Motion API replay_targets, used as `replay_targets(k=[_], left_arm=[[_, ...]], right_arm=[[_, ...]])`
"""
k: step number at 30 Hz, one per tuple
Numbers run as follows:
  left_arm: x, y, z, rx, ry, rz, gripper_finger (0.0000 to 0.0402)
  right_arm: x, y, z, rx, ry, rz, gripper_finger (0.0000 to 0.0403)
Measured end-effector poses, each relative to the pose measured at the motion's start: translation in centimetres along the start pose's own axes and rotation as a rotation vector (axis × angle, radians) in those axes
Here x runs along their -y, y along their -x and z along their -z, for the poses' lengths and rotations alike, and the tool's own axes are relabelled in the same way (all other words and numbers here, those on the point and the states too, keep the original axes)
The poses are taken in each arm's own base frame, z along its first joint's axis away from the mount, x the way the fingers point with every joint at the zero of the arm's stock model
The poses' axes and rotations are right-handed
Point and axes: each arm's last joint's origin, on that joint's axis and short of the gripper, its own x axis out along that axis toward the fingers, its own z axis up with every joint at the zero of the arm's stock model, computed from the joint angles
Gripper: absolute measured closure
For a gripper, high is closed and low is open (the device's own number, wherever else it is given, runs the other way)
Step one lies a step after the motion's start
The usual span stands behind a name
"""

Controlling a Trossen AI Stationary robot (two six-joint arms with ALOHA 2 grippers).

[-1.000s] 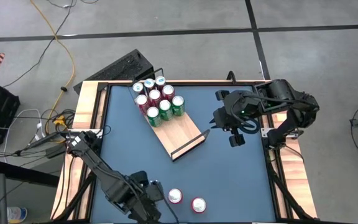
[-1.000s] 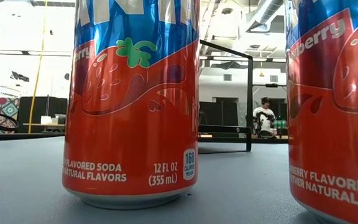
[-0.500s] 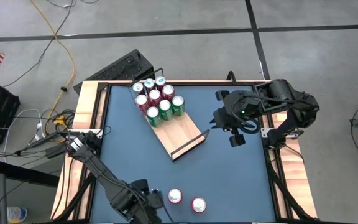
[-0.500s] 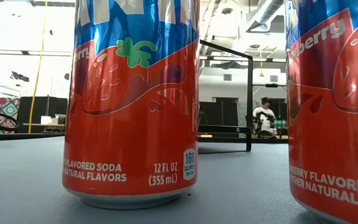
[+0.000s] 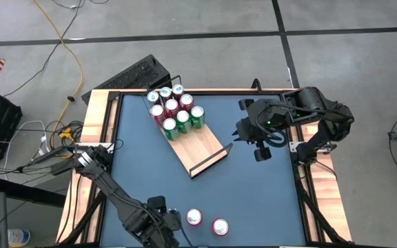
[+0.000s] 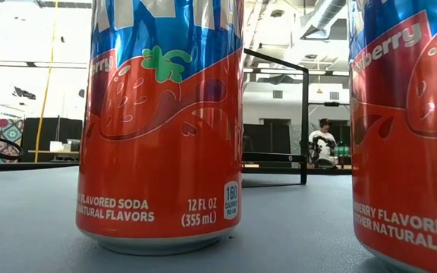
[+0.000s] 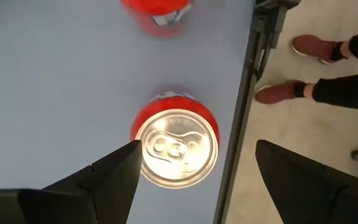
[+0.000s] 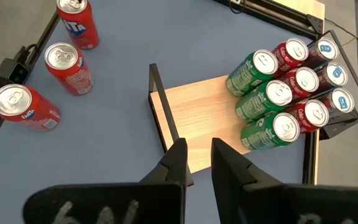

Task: Place canned beverage on shelf
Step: Put the left red soda can on the shelf

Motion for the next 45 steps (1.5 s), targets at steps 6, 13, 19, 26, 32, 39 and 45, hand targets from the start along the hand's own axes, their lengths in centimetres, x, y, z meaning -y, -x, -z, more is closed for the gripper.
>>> replay_targets(k=[6,13,19,26,32,39,45], left_arm=[[0.01,0.26,0.08,0.063,-0.046,-0.048,0.0101],[-0.02,0.27,0.20,0.071,-0.059,-0.067,0.0101],[0.07,0.26,-0.01,0.069,-0.060,-0.039,0.0101],[-0.10,0.23,-0.17,0.052,-0.063,-0.030,0.0073],[-0.18,0.24,-0.14,0.070,-0.081,-0.058,0.0038],[-0.45,0.24,0.15,0.029,0.125,-0.067,0.0037],[-0.07,0.10,0.45,0.027,0.327,-0.053,0.0036]], right_arm=[[0.34,-0.04,0.07,-0.003,-0.011,0.008,0.0344],[0.84,-0.09,0.18,-0.007,-0.026,0.020,0.0344],[0.84,-0.09,0.18,-0.007,-0.021,0.020,0.0344],[0.84,-0.09,0.18,-0.007,-0.018,0.020,0.0344],[0.84,-0.09,0.17,-0.007,-0.018,0.020,0.0344],[0.84,-0.09,0.17,-0.007,-0.025,0.020,0.0344],[0.84,-0.09,0.17,-0.007,-0.026,0.020,0.0344]])
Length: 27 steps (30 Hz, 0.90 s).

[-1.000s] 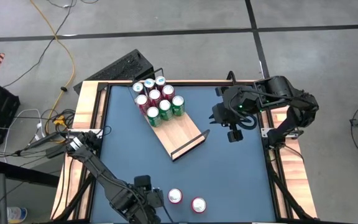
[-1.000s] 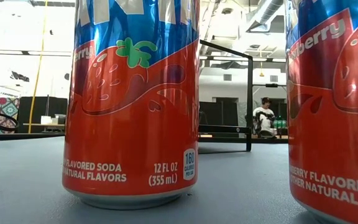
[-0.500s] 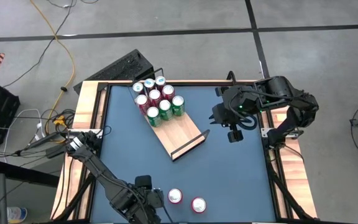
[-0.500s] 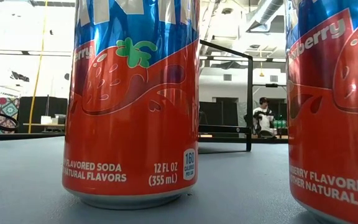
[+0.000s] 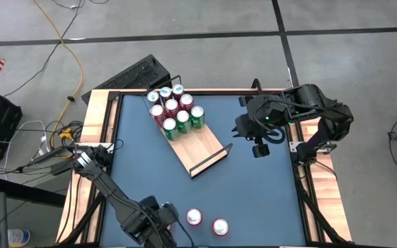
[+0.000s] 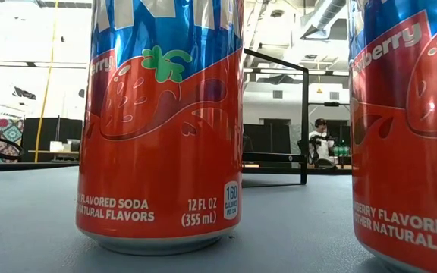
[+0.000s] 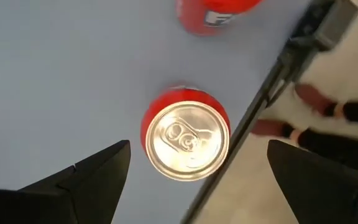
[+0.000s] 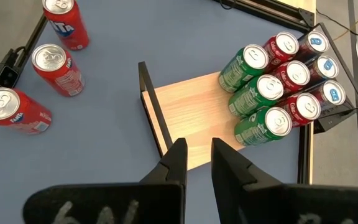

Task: Place canned beverage on shelf
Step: Put the left red soda can on the shelf

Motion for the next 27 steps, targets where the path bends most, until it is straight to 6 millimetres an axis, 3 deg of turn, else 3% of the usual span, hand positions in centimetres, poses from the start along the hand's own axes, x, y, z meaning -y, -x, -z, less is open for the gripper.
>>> replay_targets(k=[11,20,27], left_arm=[[-0.4,-0.3,-0.3,0.087,0.326,-0.056,0.0051],[-1.0,-0.3,-0.2,-0.057,0.441,-0.093,0.0054],[-0.9,-0.4,-0.6,-0.054,0.515,-0.078,0.0054]], right_arm=[[-0.1,0.0,0.0,0.004,0.000,-0.023,0.0344],[-0.1,0.0,0.0,0.005,0.001,-0.024,0.0344],[-0.1,0.0,0.0,0.005,0.000,-0.026,0.0344]])
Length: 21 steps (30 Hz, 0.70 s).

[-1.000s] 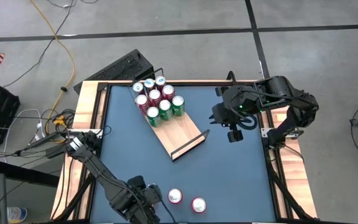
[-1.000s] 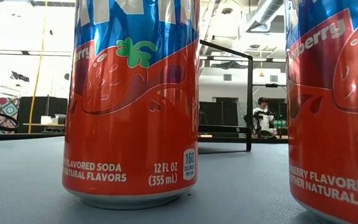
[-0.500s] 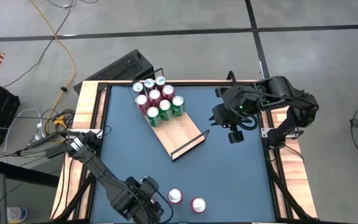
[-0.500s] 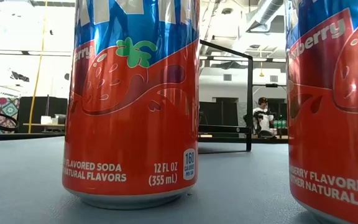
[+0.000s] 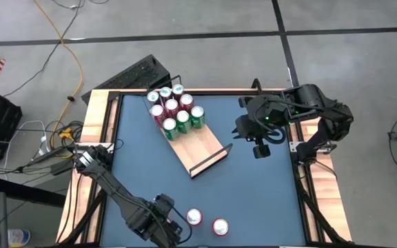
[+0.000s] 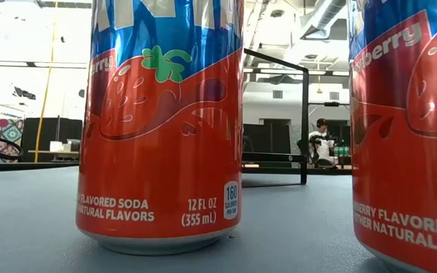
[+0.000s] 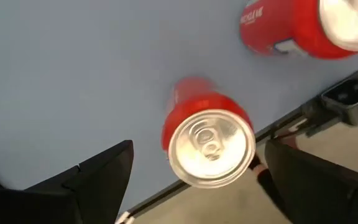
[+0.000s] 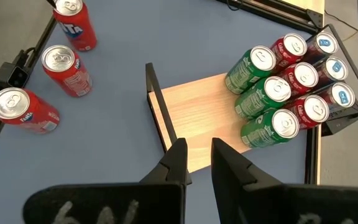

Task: Place canned beverage on shelf
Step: Put the left red soda can on the shelf

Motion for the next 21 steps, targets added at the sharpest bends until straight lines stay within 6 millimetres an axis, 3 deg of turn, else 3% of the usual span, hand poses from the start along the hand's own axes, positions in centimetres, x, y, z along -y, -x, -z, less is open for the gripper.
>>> replay_targets(k=[6,12,21], left_arm=[[0.6,-0.4,-0.4,-0.009,0.056,0.051,0.0054],[1.3,-2.1,-0.6,-0.040,0.068,0.027,0.0054],[1.6,-3.7,-0.3,-0.069,0.071,-0.016,0.0054]], right_arm=[[0.0,0.0,0.0,0.000,0.002,0.000,0.0344],[0.0,-0.1,0.0,-0.001,0.000,0.000,0.0344],[-0.2,-1.6,0.4,-0.066,0.006,-0.012,0.0344]])
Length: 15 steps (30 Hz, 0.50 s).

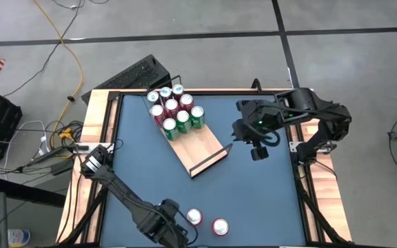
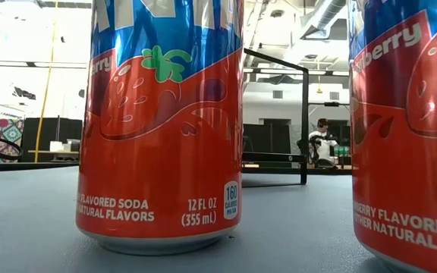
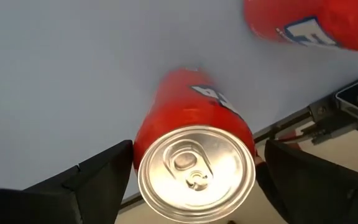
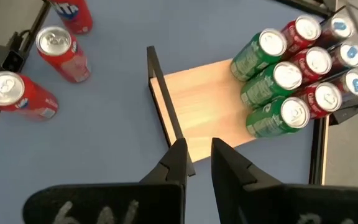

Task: Place canned beverage on shelf
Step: Put the left red soda can on the shelf

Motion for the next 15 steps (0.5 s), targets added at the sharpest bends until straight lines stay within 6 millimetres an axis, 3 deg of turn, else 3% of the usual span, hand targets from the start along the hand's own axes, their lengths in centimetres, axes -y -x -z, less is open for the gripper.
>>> replay_targets(k=[8,15], left_arm=[[-0.06,-0.11,0.12,-0.011,-0.019,-0.011,0.0061],[-0.11,-0.11,0.23,-0.023,-0.071,-0.015,0.0131]], right_arm=[[-0.10,-0.85,0.09,-0.027,0.003,-0.005,0.0344],[-0.11,-0.86,0.09,-0.027,0.002,-0.005,0.0344]])
